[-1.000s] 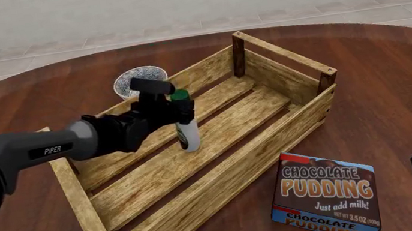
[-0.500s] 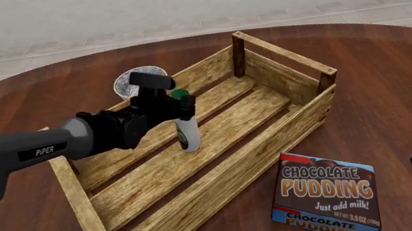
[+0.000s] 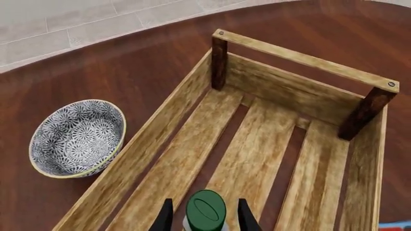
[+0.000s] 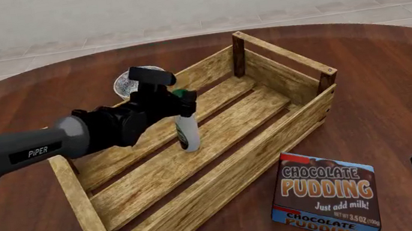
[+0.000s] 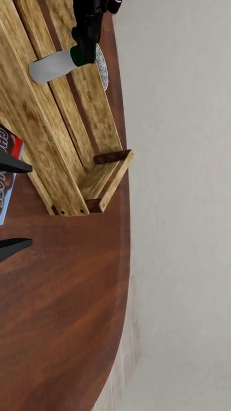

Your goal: Pick up the salad dressing and put it in the tray.

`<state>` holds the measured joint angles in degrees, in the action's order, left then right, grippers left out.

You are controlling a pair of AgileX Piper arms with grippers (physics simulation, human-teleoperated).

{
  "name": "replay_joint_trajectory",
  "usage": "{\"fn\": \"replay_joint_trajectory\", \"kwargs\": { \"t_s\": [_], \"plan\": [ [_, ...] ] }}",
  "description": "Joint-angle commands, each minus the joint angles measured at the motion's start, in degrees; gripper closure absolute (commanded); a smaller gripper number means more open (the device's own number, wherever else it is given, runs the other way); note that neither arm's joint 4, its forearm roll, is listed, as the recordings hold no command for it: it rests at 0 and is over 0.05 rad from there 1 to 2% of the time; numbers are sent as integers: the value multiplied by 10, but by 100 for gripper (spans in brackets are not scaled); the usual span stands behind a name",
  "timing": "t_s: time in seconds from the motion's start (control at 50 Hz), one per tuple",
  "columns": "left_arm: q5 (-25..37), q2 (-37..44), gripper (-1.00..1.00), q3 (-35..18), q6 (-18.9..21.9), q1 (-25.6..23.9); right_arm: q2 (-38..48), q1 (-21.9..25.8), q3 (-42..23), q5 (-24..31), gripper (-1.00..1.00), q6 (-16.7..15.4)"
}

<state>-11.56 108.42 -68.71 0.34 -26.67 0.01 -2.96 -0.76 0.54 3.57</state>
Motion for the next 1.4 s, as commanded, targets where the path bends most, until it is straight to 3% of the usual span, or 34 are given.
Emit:
{"fn": "replay_joint_trajectory", "kwargs": {
  "t_s": [0.02, 0.92, 1.14, 1.4],
  "plan": [
    [8, -10, -100, -4, 5, -4, 0, 0, -1, 0, -100, 0],
    [67, -96, -100, -21, 35, -15, 0, -4, 4, -5, -100, 3],
    [65, -132, -100, 5, 53, -19, 0, -2, 1, -1, -100, 2],
    [69, -195, -100, 48, 46, -22, 0, 1, 1, 1, -100, 1]
  ]
}}
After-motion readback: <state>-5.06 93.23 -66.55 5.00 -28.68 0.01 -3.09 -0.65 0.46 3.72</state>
